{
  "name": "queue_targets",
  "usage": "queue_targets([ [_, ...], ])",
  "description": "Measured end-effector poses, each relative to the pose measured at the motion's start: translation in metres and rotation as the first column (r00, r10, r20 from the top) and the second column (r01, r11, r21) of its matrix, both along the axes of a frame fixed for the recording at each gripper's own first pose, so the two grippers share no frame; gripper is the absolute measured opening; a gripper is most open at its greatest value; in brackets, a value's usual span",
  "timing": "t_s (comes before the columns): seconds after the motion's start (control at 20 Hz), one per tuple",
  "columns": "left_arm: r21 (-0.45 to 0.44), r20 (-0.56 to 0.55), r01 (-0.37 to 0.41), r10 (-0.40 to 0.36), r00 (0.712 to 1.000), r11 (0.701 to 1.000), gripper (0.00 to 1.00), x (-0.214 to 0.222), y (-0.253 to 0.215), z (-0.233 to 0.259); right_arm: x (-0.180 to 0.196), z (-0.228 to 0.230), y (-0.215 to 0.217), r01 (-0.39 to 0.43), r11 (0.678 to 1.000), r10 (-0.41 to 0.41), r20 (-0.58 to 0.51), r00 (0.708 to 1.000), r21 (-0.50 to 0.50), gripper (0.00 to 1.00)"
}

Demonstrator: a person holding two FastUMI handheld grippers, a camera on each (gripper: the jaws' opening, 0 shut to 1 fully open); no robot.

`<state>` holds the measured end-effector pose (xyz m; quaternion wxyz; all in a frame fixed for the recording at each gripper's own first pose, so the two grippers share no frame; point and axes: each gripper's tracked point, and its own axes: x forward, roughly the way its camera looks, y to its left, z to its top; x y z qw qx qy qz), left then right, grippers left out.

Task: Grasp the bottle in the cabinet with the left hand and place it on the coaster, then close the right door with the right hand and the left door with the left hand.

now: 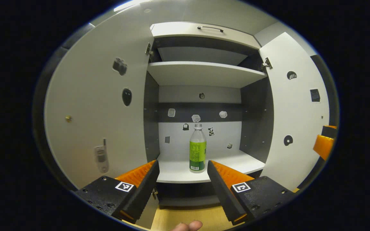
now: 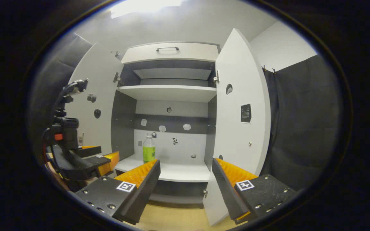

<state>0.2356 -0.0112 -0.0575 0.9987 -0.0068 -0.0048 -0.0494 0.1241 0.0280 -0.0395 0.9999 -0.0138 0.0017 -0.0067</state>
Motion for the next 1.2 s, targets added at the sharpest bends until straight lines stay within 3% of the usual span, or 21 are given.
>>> queue_targets([
  [0.3, 0.011, -0.039, 0.043, -0.042, 0.998, 0.999, 0.95, 0.080, -0.027, -0.021, 0.029, 0.006, -0.006, 0.006, 1.000, -0.006, 0.030, 1.000, 0.014, 0.98],
  [0.55, 0.010, -0.034, 0.062, -0.062, 0.998, 0.998, 0.95, 0.127, -0.048, -0.020, 0.040, -0.002, -0.019, 0.028, 0.999, -0.028, 0.017, 0.999, -0.036, 0.98],
  [1.2, 0.025, -0.072, 0.010, -0.008, 0.997, 1.000, 0.94, 0.213, -0.058, -0.027, 0.033, -0.003, -0.028, 0.049, 0.997, -0.048, 0.012, 0.999, -0.053, 0.96],
])
